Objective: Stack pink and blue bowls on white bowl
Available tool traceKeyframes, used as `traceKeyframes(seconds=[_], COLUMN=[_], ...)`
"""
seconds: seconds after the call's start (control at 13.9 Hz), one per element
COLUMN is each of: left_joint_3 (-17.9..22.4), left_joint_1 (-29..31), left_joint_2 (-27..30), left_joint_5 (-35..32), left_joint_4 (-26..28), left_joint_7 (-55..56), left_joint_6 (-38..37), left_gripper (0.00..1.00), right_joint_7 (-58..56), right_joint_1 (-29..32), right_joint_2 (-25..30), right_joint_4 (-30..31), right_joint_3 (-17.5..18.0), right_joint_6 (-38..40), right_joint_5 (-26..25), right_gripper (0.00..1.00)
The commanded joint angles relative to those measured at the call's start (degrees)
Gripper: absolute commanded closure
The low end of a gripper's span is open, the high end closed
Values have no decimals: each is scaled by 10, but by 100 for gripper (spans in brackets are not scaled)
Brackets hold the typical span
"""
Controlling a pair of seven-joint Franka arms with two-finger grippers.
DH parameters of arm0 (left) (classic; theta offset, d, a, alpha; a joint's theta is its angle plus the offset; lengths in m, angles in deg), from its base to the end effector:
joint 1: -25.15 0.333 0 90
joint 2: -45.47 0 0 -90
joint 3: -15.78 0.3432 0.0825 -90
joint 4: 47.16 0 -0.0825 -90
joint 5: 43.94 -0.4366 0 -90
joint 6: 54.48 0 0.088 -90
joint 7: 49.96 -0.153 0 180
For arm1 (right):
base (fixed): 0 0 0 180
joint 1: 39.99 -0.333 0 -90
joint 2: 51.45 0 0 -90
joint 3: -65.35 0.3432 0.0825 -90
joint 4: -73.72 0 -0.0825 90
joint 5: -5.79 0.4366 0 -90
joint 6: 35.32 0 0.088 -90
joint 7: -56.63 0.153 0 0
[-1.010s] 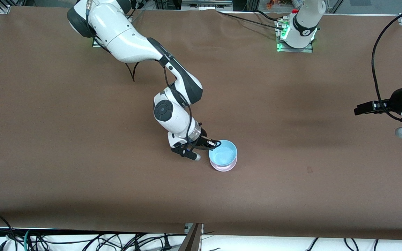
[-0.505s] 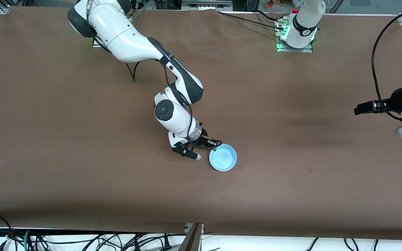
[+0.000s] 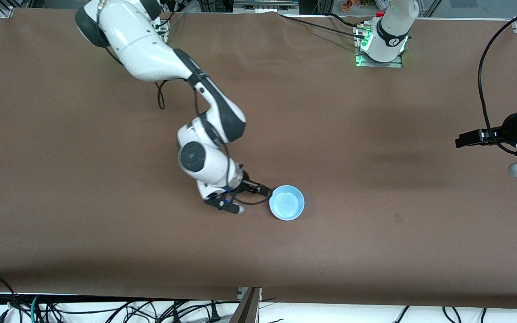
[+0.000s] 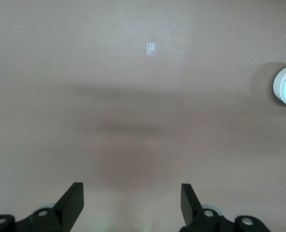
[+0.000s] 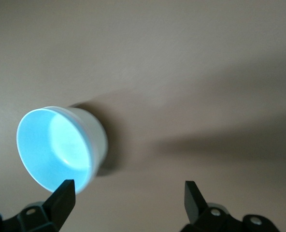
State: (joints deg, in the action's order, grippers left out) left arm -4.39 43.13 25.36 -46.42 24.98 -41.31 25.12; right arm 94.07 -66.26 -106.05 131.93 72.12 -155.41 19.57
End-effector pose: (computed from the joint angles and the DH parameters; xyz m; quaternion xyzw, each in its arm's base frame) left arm 0.6839 0.0188 0.5352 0.9923 0.0617 -0.1030 0.0289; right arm 0.7366 0.4638 0.2384 -0.9788 0.1183 0.0348 0.1633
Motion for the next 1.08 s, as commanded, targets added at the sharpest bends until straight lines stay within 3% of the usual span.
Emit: traceKeyframes(seconds=[0.0, 0.29, 0.43, 0.58, 0.79, 1.01], left_joint_3=[0, 2, 0, 1, 5, 4], left_joint_1=[4, -5, -8, -18, -18, -19], left_joint_2=[17, 9, 4, -8, -12, -12], left_joint_5=[-2, -4, -16, -29, -30, -30], left_joint_4=[16, 7, -5, -26, -31, -31], left_joint_7=[-13, -10, -8, -7, -9, -7], left_joint_6=[11, 16, 25, 25, 26, 26], left_gripper=[0, 0, 0, 0, 0, 0], right_joint_7=[-158, -302, -344, -354, -364, -367], right_joint_1=[70, 125, 151, 183, 196, 228], right_joint_2=[61, 133, 185, 258, 348, 435], right_joint_4=[16, 22, 60, 136, 196, 261], right_joint_3=[8, -9, -26, -28, -29, -32], right_joint_6=[149, 308, 331, 332, 331, 331], right_joint_5=[-23, -92, -98, -111, -178, -171], right_gripper=[0, 0, 0, 0, 0, 0])
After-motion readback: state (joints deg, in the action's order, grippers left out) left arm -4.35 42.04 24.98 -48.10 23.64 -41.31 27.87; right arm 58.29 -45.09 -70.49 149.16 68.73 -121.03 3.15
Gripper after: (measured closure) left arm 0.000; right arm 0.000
